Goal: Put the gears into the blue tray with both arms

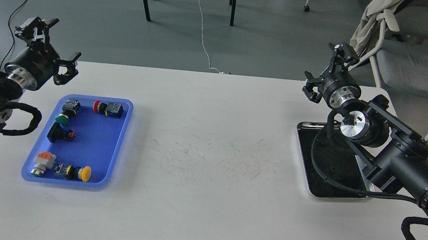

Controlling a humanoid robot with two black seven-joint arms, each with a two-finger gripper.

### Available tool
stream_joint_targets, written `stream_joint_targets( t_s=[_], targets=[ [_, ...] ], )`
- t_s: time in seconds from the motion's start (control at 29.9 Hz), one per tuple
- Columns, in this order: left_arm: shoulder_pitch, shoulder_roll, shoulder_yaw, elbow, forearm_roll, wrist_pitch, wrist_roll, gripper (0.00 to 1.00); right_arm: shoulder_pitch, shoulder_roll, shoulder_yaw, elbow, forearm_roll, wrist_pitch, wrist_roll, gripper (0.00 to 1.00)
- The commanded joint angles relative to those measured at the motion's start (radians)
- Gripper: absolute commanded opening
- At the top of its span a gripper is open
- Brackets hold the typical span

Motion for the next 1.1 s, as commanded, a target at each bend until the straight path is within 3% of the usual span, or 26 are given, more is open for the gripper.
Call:
stream_joint_targets(
  t_s=[0.0, 0.3, 0.5, 0.67, 1.07],
  targets=[
    [0.0, -0.002, 0.004, -0.002, 0.008, 0.001, -0.025, 0.99, -0.001, 0.0, 0.0, 0.0, 0.0, 0.0, 0.0, 0.99],
    [0.0, -0.005, 0.002, 0.011, 0.021, -0.009, -0.031, 0.99, -0.008, -0.002, -0.002, -0.002, 0.0, 0.0, -0.003, 0.99],
    [0.001, -0.012, 0.009, 0.011, 0.024, -0.022, -0.019, 0.99, -0.008, 0.0, 0.0, -0.002, 0.0, 0.0, -0.001, 0.99],
    [0.006, -0.017, 0.022, 0.009, 0.029, -0.035, 0.018, 0.99, -0.008, 0.0, 0.023, -0.026, 0.0, 0.0, -0.001, 0.99],
    [0.008, -0.014, 0.024, 0.009, 0.029, -0.037, 0.018, 0.99, -0.012, 0.003, 0.009, -0.038, 0.0, 0.002, -0.012, 0.99]
  ],
)
